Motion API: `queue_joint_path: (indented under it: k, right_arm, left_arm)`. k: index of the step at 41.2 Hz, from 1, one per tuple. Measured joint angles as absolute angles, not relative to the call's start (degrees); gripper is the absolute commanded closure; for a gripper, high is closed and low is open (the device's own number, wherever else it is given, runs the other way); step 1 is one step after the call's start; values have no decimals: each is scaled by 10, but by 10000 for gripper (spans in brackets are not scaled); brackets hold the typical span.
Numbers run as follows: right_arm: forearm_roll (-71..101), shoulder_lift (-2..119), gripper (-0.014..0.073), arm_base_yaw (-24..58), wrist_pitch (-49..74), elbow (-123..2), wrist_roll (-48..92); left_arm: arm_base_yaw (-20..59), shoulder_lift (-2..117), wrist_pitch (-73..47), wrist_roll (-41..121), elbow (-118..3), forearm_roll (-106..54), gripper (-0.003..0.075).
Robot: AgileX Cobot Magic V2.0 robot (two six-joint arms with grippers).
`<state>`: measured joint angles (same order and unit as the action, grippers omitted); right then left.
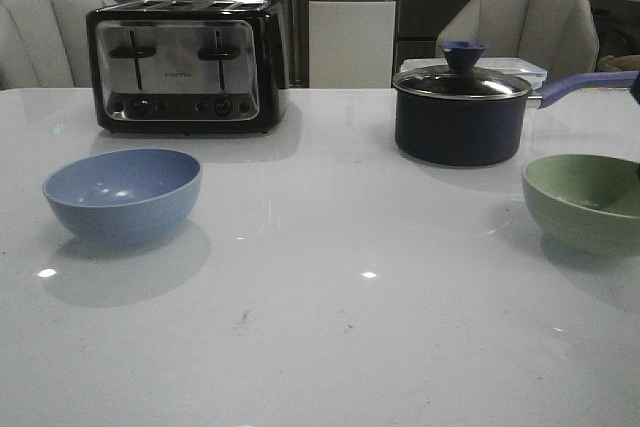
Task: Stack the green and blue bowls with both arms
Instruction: 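Lower the right gripper to the rim of the pale green bowl, then grip the green bowl rim and carry it toward the table center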
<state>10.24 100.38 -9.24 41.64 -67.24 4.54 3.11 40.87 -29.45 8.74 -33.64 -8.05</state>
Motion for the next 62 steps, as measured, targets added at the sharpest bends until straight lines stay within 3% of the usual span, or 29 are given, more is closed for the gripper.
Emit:
queue_joint_path:
  k: [9,19,28,43,52,62]
  right_arm:
    - [105,1085,41,-92,417,-735,51]
    - [106,1121,333,-92,458,-770,73]
    - [110,1120,471,-92,489,-779,75]
    - [104,1058,497,-72,525,-781,84]
    - [127,1000,497,29,532,-781,95]
    - [162,1017,497,157,519,-781,97]
  left_arm:
    - [31,409,-295,87,-336,-80,285]
    - [31,409,-295,87,-336,-80,285]
    - [31,409,-295,87,-336,-80,285]
    - [31,409,-295,87,-336,-79,285]
    - [31,409,-295,87,-336,-79,285]
    - [31,409,-295,87,-336,-79,285]
